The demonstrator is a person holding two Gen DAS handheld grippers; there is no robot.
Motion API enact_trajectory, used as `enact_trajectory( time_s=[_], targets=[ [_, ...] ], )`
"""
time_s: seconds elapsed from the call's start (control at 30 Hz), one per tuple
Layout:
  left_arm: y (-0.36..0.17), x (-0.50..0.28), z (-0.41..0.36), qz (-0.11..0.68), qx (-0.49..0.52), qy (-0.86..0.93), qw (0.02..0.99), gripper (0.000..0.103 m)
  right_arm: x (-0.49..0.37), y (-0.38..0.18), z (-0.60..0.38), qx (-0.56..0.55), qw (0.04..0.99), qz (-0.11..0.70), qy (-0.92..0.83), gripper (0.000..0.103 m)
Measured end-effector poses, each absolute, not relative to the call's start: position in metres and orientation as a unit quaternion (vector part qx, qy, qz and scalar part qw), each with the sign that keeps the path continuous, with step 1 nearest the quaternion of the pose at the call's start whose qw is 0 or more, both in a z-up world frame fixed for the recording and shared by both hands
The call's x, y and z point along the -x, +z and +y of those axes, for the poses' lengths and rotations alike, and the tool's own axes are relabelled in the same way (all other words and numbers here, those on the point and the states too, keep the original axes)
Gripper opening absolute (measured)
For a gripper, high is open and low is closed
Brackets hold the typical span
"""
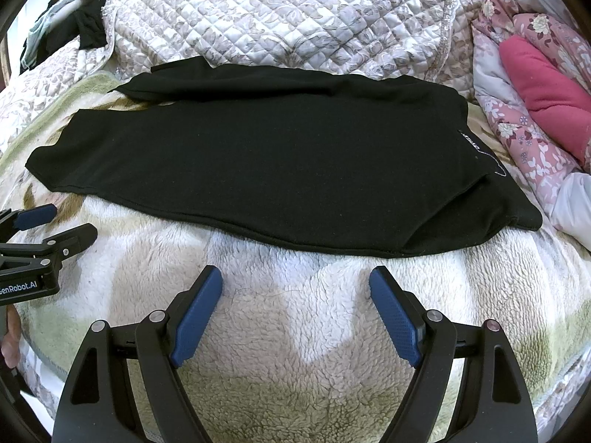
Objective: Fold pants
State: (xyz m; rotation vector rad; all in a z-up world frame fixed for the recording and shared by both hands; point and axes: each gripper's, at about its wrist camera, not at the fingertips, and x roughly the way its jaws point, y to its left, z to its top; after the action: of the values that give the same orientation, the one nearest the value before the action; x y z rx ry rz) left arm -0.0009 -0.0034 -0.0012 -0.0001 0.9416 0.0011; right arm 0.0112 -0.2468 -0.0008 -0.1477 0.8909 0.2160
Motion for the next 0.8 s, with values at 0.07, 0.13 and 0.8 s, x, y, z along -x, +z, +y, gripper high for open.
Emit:
enact_trajectory(
  time_s=[0.07,0.13,0.8],
  targets=[
    [-0.0014,0.0012,-0.0037,0.454,0.000,0.000,0.891,0.093,-0.0111,-0.0007,-0.2468,0.071,0.894,0.429,0.104,0.082],
    [-0.0012,0.0010,-0.0034,0.453,0.000,0.001,0.891,0.093,-0.0109,-0.0005,-0.2471,0.071,0.894,0.429,0.105,0.082],
    [-0.0011,0.0011,-0.0032,0.453,0.000,0.001,0.892,0.094,-0.0102,-0.0011,-0.2488,0.071,0.895,0.428,0.105,0.082]
  ],
)
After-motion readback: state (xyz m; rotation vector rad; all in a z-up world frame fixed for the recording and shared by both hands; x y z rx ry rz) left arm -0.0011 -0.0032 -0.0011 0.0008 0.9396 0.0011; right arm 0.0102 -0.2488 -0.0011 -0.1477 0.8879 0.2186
